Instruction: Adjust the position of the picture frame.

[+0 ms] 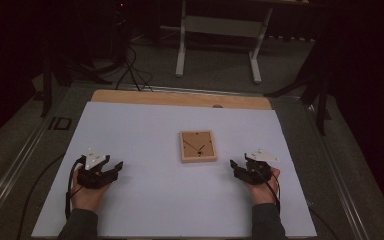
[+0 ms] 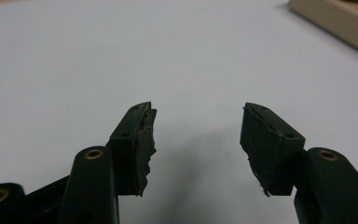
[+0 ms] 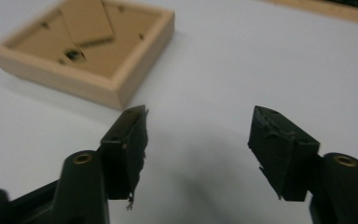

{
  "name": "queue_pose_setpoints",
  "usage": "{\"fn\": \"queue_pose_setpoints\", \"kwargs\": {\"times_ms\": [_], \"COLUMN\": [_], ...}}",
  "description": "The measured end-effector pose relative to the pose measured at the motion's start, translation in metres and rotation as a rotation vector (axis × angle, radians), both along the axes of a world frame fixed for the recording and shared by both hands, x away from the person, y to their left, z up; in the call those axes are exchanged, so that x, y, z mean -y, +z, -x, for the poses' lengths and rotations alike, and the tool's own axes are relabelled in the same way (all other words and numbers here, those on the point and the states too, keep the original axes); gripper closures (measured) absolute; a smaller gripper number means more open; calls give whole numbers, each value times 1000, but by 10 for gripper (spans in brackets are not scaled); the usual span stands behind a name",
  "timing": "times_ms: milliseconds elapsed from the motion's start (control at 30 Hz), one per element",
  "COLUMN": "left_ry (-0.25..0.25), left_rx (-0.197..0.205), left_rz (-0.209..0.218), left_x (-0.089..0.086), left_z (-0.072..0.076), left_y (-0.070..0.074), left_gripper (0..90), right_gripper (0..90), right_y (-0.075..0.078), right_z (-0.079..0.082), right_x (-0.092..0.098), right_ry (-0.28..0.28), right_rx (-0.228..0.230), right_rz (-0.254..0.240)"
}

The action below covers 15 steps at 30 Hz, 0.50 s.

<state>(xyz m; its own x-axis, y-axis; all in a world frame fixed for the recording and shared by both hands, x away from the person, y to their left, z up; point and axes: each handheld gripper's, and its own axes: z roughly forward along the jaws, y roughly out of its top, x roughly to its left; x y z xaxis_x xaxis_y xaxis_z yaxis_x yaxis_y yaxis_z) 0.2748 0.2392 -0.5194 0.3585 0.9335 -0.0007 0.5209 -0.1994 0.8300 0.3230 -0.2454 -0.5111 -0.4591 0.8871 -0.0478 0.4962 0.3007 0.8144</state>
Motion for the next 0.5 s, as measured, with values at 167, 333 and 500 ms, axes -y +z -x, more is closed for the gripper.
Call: {"fn": "queue_pose_setpoints", "kwargs": {"times_ms": [167,333,500], "left_ry": [15,24,26], "left_rx": [17,12,8], "left_rz": [8,20,19], "left_x": [-6,-9,-8], "left_z": [3,2,2], "left_y": [4,4,3], "left_gripper": [455,453,452], "right_gripper": [410,443,463], "right_y": [8,10,12], "right_z": [6,7,7], "right_x": [-1,-5,-9], "right_ry": [4,10,25], "right_rx": [44,53,65], "right_rz": [-36,-32,-37]}}
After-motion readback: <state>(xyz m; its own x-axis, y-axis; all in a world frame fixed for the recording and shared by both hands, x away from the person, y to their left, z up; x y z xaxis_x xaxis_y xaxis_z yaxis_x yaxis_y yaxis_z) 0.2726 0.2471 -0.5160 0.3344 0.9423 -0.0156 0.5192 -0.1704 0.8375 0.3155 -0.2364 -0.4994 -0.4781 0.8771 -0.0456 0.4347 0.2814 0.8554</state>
